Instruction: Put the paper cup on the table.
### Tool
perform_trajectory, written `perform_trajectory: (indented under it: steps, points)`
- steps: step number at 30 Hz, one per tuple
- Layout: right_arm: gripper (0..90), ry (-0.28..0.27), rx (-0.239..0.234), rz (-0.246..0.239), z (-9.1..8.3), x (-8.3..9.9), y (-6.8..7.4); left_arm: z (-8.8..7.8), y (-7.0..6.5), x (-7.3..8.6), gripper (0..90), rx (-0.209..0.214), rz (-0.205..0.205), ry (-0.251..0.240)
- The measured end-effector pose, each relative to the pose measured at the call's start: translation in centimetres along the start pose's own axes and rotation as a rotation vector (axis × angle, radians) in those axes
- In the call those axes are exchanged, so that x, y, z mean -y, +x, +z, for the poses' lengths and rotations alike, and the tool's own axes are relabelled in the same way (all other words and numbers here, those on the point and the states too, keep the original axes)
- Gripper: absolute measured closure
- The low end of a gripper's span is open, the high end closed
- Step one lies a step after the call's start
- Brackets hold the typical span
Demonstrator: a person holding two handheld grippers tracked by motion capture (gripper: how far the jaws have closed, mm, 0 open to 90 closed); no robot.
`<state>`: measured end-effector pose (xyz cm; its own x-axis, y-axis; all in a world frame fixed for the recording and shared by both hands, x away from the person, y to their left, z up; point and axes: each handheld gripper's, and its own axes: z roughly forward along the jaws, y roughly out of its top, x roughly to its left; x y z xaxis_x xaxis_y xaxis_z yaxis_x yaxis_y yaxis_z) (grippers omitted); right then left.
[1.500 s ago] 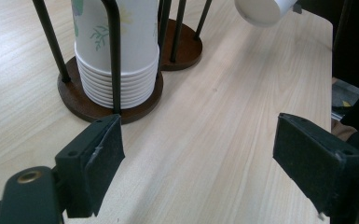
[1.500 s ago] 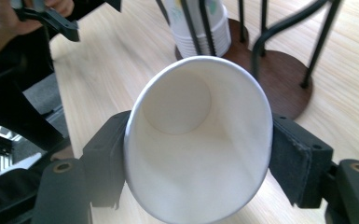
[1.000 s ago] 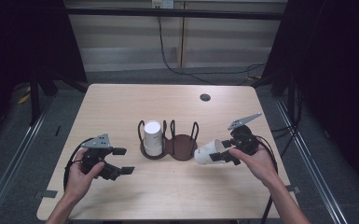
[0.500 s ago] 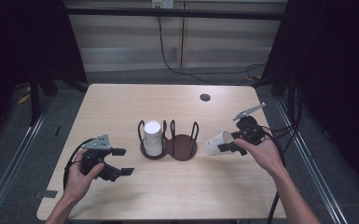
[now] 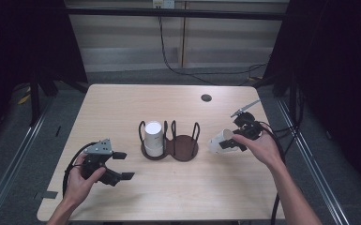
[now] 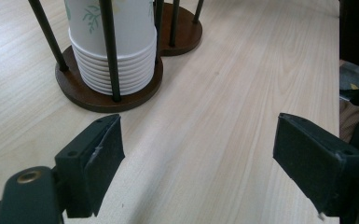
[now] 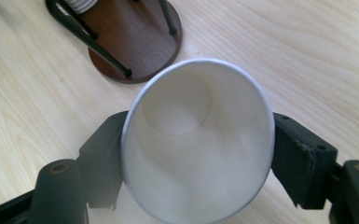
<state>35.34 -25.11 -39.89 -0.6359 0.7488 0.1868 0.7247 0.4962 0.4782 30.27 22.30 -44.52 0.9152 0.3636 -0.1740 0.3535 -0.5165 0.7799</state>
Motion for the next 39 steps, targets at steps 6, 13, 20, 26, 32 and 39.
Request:
perform_trajectory:
  steps: [6,13,20,26,32,39]
  points:
    - [25.5,0.064,0.018,0.000,1.1,0.0,-0.4,0.1,-0.1,0.3,16.2,0.003,-0.013,-0.001]
    - [25.3,0.123,0.058,0.027,1.9,-0.2,-1.2,0.3,0.1,0.7,16.2,0.000,-0.018,0.010]
    - [25.0,0.165,0.137,0.040,1.9,-0.6,-1.4,0.1,0.2,0.7,16.2,0.001,-0.023,0.001]
    - [23.0,0.168,0.159,0.046,2.3,-0.8,-1.5,0.2,0.3,0.7,16.2,0.004,-0.022,0.006]
    - [23.0,0.191,0.201,0.039,2.6,-1.4,-1.4,0.3,0.2,0.7,16.2,0.005,-0.014,0.015]
    - [20.8,0.183,0.219,0.033,3.1,-1.7,-1.2,0.2,0.2,0.7,16.2,0.007,-0.016,0.011]
